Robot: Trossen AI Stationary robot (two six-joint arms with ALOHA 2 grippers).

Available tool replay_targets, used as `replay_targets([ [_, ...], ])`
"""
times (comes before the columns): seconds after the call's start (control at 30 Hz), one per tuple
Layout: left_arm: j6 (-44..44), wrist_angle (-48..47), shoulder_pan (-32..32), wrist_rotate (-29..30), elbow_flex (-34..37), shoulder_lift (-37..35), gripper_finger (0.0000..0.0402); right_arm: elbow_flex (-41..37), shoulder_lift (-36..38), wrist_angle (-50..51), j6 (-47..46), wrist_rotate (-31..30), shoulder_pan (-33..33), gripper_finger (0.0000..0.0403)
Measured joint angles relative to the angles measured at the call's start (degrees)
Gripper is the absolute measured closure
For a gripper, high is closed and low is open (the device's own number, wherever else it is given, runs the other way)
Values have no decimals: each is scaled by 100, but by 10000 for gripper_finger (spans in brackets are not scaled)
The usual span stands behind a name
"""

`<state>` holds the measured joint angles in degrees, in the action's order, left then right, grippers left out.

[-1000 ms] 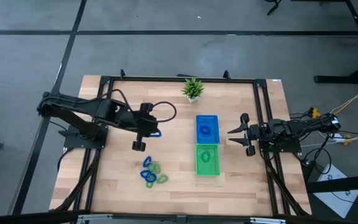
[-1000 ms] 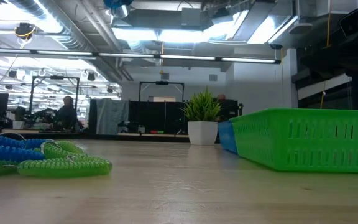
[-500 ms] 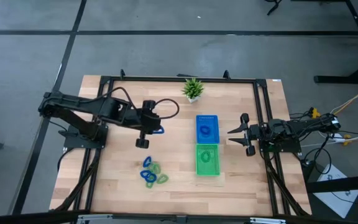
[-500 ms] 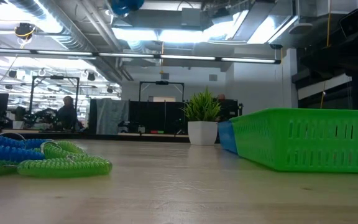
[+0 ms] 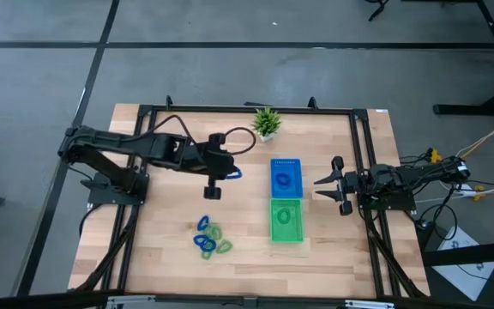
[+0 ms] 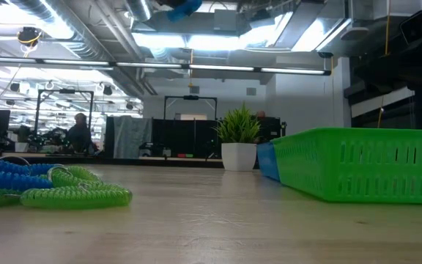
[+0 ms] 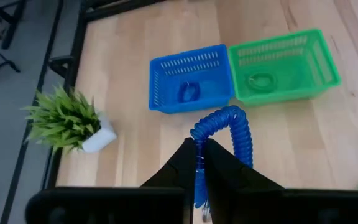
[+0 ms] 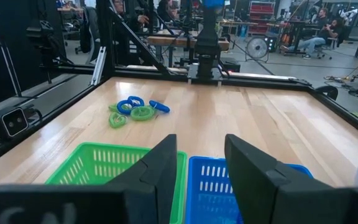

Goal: Sort spring keychains
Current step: Put the blue spring keychain into the blue bin

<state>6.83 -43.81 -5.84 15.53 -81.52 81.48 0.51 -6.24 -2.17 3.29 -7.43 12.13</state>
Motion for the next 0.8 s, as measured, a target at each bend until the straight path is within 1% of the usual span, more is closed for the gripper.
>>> replay_targets([
  [0.33, 233, 650, 303, -11, -7, 219, 388, 0, 0, -3, 0, 3, 1, 267],
  [0.4, 301, 612, 360, -14, 4, 251, 388, 0, -8, -2, -2, -1, 0, 267],
  [0.47, 412, 796, 421, -10, -9, 331, 388, 0, -9, -3, 0, -1, 1, 267],
  [0.53, 478, 755, 479, -18, 7, 367, 388, -1, -11, 1, -1, -1, 1, 267],
  [0.6, 543, 986, 532, -15, -4, 450, 388, 0, -7, -4, 0, -1, 1, 267],
  [0.8, 869, 1115, 694, -17, -2, 643, 388, -1, -31, -1, -2, 0, 1, 267],
])
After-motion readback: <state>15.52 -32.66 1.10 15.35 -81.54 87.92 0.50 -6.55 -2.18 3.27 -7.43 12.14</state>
